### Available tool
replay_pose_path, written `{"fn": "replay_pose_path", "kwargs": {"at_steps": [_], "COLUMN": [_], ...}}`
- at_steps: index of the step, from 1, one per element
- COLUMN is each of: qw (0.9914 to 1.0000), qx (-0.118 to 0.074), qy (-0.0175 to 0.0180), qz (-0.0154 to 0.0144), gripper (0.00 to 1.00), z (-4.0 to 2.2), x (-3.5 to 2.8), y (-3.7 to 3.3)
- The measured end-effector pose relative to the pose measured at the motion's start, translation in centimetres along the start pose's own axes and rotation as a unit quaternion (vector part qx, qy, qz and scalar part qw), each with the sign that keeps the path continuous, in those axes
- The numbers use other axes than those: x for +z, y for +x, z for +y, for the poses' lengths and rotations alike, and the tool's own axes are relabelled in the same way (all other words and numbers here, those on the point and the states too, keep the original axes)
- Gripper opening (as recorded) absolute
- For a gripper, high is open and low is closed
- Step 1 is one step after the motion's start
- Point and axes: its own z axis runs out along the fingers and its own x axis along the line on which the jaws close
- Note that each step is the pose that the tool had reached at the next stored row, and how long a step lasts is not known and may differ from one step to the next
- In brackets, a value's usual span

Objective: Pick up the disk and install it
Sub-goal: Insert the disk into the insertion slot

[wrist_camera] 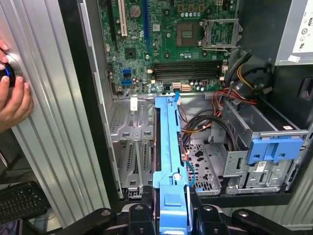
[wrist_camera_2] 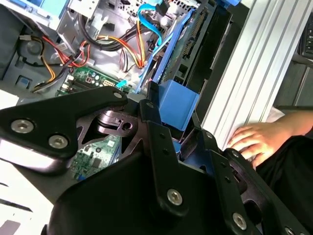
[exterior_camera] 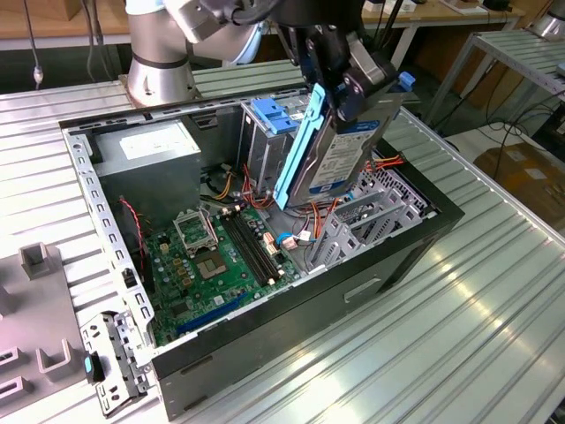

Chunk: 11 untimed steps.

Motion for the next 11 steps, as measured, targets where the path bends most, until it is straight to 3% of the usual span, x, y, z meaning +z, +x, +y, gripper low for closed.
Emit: {"fn": "replay_pose_path", "kwargs": {"at_steps": [11], "qw": [1.0], "qx": [0.0], "qy": [0.0013], "qz": [-0.0001], "gripper": [0.37], "z": [-2.18], "x": [1.65], "y": [-0.09]}}
